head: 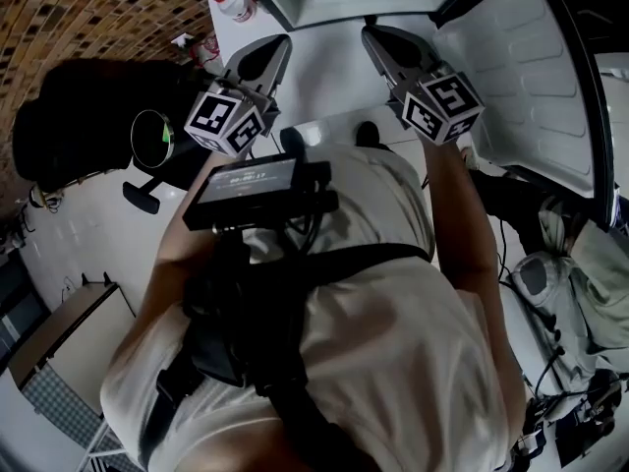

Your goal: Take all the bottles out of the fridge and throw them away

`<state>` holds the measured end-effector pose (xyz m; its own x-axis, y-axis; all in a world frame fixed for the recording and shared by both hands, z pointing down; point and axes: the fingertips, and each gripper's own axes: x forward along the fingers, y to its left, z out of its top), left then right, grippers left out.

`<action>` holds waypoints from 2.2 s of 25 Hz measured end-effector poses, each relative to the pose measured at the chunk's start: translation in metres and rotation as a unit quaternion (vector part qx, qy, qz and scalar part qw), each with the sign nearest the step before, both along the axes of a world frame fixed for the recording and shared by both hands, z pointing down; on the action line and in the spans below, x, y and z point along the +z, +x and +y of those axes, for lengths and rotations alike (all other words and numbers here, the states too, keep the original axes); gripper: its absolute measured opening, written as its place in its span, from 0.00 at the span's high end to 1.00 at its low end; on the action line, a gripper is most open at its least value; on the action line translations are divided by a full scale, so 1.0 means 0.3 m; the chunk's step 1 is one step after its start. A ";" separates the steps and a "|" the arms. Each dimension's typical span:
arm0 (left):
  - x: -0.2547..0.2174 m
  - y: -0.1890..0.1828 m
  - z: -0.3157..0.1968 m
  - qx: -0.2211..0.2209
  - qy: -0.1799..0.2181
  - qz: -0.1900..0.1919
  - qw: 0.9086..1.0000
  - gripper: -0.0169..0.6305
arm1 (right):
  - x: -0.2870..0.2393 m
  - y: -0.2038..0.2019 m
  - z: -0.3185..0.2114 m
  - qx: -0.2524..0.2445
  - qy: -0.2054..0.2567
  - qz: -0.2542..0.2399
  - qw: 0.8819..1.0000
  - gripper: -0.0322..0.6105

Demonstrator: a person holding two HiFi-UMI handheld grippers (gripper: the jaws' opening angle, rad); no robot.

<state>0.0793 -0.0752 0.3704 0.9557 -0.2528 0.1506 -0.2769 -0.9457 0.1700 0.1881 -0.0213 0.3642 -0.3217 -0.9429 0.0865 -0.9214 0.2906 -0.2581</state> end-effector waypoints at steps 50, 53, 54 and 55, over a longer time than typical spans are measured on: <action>0.380 0.372 -0.109 0.010 0.101 -0.276 0.956 0.95 | 0.117 0.215 0.088 0.032 -0.010 -0.050 0.998 0.94; 0.424 0.391 -0.140 0.012 0.100 -0.297 0.949 0.95 | 0.127 0.238 0.087 0.041 -0.012 -0.053 0.998 0.94; 0.436 0.394 -0.150 0.012 0.100 -0.303 0.948 0.95 | 0.129 0.246 0.086 0.044 -0.013 -0.054 0.997 0.94; 0.445 0.398 -0.160 0.010 0.102 -0.308 0.946 0.95 | 0.131 0.254 0.085 0.046 -0.014 -0.055 0.997 0.94</action>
